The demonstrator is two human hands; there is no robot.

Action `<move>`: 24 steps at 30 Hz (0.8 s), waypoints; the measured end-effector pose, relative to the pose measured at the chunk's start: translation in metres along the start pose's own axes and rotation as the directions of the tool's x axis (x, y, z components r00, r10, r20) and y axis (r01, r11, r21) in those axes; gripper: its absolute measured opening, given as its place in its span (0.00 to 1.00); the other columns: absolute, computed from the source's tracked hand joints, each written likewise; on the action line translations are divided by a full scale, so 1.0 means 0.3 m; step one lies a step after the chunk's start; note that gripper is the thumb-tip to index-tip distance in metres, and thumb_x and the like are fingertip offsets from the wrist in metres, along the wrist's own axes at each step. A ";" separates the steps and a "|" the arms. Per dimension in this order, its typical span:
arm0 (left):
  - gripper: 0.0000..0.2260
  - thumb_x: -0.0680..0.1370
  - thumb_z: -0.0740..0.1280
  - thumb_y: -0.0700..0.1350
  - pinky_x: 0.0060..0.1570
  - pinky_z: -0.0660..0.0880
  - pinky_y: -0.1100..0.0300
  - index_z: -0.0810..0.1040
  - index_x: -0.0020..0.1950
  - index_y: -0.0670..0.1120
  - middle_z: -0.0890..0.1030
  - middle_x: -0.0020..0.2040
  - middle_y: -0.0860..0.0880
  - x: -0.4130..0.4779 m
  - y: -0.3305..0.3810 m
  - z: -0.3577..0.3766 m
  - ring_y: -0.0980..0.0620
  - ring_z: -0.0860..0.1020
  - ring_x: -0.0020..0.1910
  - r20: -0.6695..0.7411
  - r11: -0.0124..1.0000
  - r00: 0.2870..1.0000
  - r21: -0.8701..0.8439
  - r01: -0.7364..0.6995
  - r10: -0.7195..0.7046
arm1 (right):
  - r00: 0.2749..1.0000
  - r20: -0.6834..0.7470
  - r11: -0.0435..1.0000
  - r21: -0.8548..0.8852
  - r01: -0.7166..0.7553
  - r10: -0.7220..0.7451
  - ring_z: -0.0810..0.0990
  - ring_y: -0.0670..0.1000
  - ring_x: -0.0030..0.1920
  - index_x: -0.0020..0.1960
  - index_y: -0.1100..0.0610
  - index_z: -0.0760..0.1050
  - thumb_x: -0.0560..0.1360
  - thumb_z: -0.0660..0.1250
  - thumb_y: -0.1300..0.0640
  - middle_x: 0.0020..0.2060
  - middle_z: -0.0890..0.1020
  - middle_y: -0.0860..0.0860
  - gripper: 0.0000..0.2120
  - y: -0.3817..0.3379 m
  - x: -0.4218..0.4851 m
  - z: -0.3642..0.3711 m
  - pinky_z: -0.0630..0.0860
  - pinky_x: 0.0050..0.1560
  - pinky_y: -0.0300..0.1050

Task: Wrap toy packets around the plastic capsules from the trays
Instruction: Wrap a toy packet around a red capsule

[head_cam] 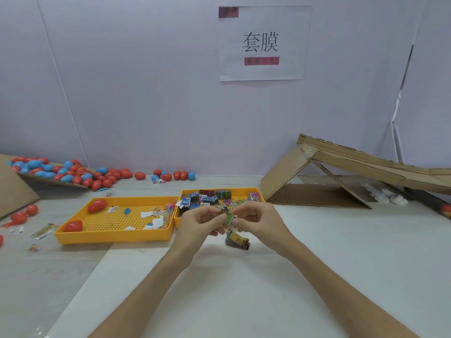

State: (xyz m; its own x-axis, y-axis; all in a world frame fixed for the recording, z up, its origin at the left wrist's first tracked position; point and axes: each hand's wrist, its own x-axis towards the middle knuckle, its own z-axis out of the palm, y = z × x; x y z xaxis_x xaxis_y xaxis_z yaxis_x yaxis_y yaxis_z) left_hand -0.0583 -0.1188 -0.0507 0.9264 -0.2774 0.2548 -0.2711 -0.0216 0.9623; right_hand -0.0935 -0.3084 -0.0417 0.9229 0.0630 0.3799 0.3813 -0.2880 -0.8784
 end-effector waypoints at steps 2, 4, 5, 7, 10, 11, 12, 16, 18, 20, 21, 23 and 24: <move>0.04 0.78 0.72 0.43 0.41 0.81 0.59 0.84 0.49 0.43 0.87 0.41 0.45 0.000 0.000 0.000 0.48 0.85 0.39 -0.001 1.000 1.000 0.013 -0.014 0.014 | 1.000 -0.008 1.000 0.000 -0.009 0.009 0.82 0.47 0.35 0.48 0.55 0.83 0.75 0.74 0.65 0.35 0.85 0.50 0.06 -0.004 -0.001 0.001 0.77 0.40 0.39; 0.05 0.79 0.71 0.44 0.41 0.81 0.59 0.84 0.48 0.43 0.87 0.40 0.45 0.000 -0.001 0.000 0.48 0.85 0.39 -0.002 0.999 1.000 0.025 -0.023 0.023 | 1.000 -0.011 1.000 -0.012 -0.004 0.004 0.82 0.46 0.35 0.48 0.56 0.83 0.75 0.73 0.64 0.35 0.84 0.49 0.05 -0.006 0.000 -0.001 0.76 0.39 0.37; 0.04 0.79 0.71 0.44 0.40 0.81 0.59 0.84 0.48 0.44 0.86 0.40 0.45 -0.001 -0.001 0.000 0.48 0.85 0.39 -0.002 0.999 1.000 0.032 -0.026 0.026 | 1.000 -0.005 1.000 -0.018 0.002 -0.002 0.82 0.46 0.35 0.49 0.56 0.82 0.75 0.74 0.62 0.35 0.84 0.49 0.04 -0.006 -0.001 -0.002 0.76 0.38 0.37; 0.04 0.78 0.71 0.43 0.40 0.81 0.59 0.84 0.47 0.44 0.86 0.39 0.45 -0.003 -0.001 0.002 0.48 0.85 0.38 0.000 0.999 0.999 0.037 -0.034 0.034 | 1.000 0.014 1.000 -0.024 0.007 -0.007 0.82 0.46 0.36 0.49 0.55 0.81 0.75 0.75 0.59 0.36 0.84 0.48 0.05 -0.009 -0.002 0.001 0.75 0.38 0.36; 0.05 0.78 0.72 0.44 0.40 0.81 0.59 0.84 0.46 0.43 0.86 0.38 0.45 -0.006 0.002 0.003 0.48 0.84 0.38 0.019 0.998 0.999 0.039 -0.046 0.046 | 0.999 0.035 0.999 -0.033 0.010 -0.009 0.81 0.46 0.36 0.46 0.56 0.80 0.72 0.78 0.58 0.36 0.83 0.47 0.08 -0.011 -0.005 0.009 0.76 0.38 0.37; 0.05 0.78 0.72 0.44 0.40 0.81 0.59 0.84 0.46 0.43 0.86 0.38 0.45 -0.008 0.002 0.004 0.48 0.84 0.38 0.026 0.998 0.999 0.038 -0.048 0.047 | 0.999 0.034 0.999 -0.034 0.011 -0.010 0.80 0.46 0.35 0.45 0.58 0.79 0.72 0.78 0.59 0.36 0.82 0.47 0.08 -0.008 -0.006 0.012 0.75 0.38 0.37; 0.05 0.78 0.72 0.44 0.40 0.80 0.58 0.84 0.45 0.43 0.86 0.38 0.44 -0.009 0.003 0.006 0.48 0.84 0.38 0.033 0.998 0.998 0.037 -0.047 0.046 | 1.000 0.029 0.999 -0.036 0.008 -0.007 0.79 0.46 0.35 0.45 0.60 0.79 0.72 0.78 0.60 0.35 0.82 0.47 0.08 -0.005 -0.006 0.014 0.75 0.38 0.38; 0.13 0.74 0.72 0.52 0.40 0.80 0.58 0.82 0.44 0.41 0.86 0.38 0.45 -0.014 0.010 0.014 0.48 0.84 0.38 0.054 0.998 0.997 0.033 -0.052 0.051 | 1.000 0.007 0.999 -0.039 -0.010 0.010 0.80 0.47 0.35 0.45 0.62 0.80 0.74 0.75 0.61 0.35 0.82 0.51 0.06 -0.001 -0.004 0.010 0.75 0.39 0.39; 0.16 0.73 0.72 0.55 0.39 0.80 0.58 0.82 0.46 0.42 0.85 0.39 0.45 -0.015 0.014 0.013 0.48 0.84 0.38 0.059 0.998 0.997 0.028 -0.050 0.048 | 1.000 0.008 0.999 -0.036 -0.007 0.008 0.80 0.46 0.35 0.44 0.61 0.82 0.75 0.74 0.60 0.35 0.83 0.52 0.04 -0.004 -0.005 0.009 0.75 0.39 0.39; 0.15 0.72 0.73 0.55 0.39 0.80 0.59 0.82 0.50 0.45 0.86 0.40 0.47 -0.016 0.017 0.014 0.49 0.84 0.39 0.082 0.999 0.996 0.023 -0.044 0.042 | 1.000 0.014 0.999 -0.033 -0.001 0.001 0.79 0.46 0.35 0.44 0.60 0.82 0.76 0.74 0.59 0.34 0.82 0.52 0.04 -0.008 -0.006 0.010 0.75 0.39 0.39; 0.15 0.72 0.73 0.55 0.39 0.80 0.60 0.81 0.53 0.47 0.86 0.42 0.48 -0.017 0.018 0.015 0.50 0.84 0.39 0.099 0.999 0.994 0.035 -0.042 0.039 | 1.000 0.017 0.999 -0.032 0.002 -0.002 0.79 0.46 0.35 0.43 0.59 0.82 0.76 0.74 0.59 0.34 0.82 0.51 0.05 -0.009 -0.007 0.009 0.75 0.39 0.39; 0.13 0.74 0.74 0.52 0.39 0.80 0.61 0.81 0.57 0.50 0.86 0.45 0.51 -0.016 0.015 0.016 0.51 0.84 0.40 0.134 0.996 0.990 0.075 -0.051 0.041 | 1.000 0.022 0.999 -0.032 0.001 0.000 0.79 0.45 0.35 0.42 0.57 0.82 0.76 0.73 0.59 0.33 0.82 0.49 0.05 -0.011 -0.007 0.007 0.75 0.38 0.39; 0.12 0.76 0.74 0.50 0.39 0.80 0.61 0.81 0.58 0.51 0.86 0.45 0.52 -0.016 0.013 0.015 0.52 0.84 0.40 0.145 0.994 0.988 0.087 -0.059 0.046 | 1.000 0.023 0.999 -0.032 -0.003 0.004 0.79 0.46 0.35 0.43 0.58 0.82 0.77 0.73 0.60 0.33 0.82 0.51 0.05 -0.010 -0.006 0.005 0.75 0.38 0.40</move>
State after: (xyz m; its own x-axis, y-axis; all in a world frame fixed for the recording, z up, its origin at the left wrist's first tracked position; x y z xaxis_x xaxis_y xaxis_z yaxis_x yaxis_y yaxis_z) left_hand -0.0649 -0.1220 -0.0487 0.8652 -0.4144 0.2824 -0.3470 -0.0882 0.9337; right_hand -0.0963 -0.3061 -0.0401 0.9252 0.0844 0.3699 0.3768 -0.3188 -0.8697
